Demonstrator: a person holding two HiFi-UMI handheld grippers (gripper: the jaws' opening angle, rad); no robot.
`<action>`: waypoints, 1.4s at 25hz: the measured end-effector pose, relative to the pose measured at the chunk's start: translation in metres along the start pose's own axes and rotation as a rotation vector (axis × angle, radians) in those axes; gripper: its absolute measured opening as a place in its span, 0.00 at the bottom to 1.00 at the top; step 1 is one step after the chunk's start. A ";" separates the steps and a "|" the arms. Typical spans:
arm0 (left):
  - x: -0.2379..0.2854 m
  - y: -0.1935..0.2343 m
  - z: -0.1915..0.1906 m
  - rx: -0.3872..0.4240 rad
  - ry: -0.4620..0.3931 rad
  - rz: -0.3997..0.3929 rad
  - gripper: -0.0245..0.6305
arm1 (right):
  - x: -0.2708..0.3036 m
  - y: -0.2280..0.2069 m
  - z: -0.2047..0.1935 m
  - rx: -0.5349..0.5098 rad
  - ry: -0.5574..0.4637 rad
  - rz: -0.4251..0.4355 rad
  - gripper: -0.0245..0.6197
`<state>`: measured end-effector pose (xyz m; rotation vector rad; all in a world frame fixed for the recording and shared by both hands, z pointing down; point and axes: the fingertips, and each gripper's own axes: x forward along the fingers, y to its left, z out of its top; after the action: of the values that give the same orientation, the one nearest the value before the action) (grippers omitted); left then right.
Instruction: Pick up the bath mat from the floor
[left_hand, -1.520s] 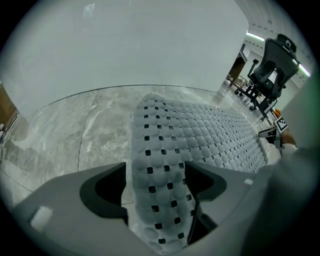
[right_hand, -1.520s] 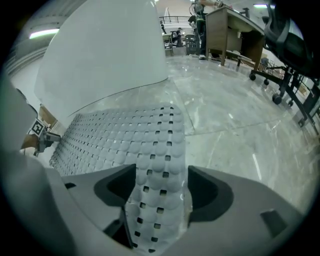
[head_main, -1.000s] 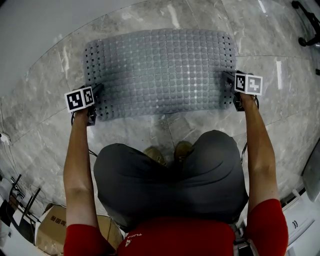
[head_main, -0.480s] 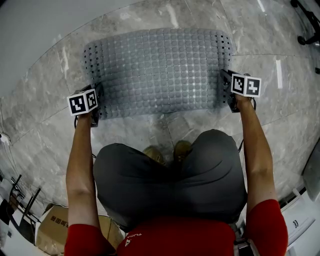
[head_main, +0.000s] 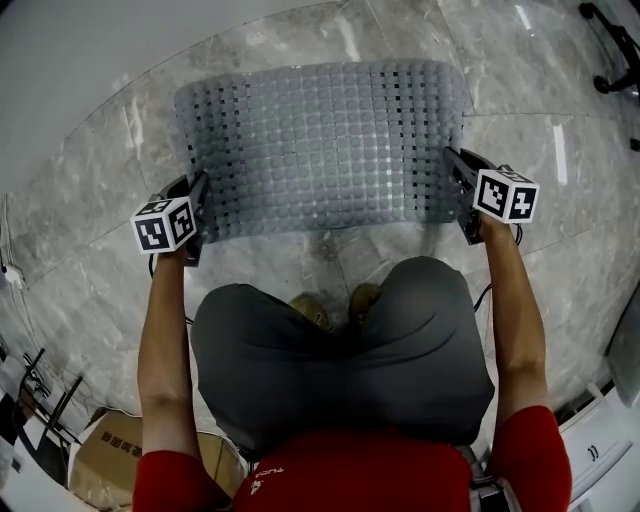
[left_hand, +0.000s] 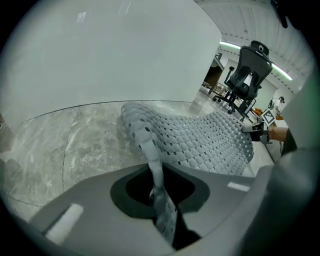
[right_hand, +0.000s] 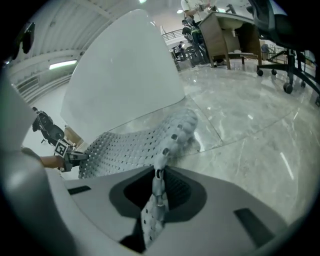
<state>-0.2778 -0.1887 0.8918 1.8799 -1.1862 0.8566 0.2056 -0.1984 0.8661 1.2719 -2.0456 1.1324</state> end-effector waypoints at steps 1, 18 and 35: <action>-0.004 -0.004 0.003 0.005 -0.014 -0.012 0.12 | -0.004 0.006 0.003 -0.005 -0.011 0.011 0.11; -0.077 -0.046 0.043 0.034 -0.195 -0.090 0.12 | -0.057 0.078 0.051 -0.040 -0.147 0.155 0.10; -0.185 -0.069 0.130 0.072 -0.465 -0.089 0.12 | -0.136 0.137 0.146 -0.185 -0.348 0.221 0.10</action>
<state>-0.2594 -0.1992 0.6564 2.2489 -1.3408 0.4259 0.1505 -0.2216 0.6318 1.2418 -2.5343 0.8282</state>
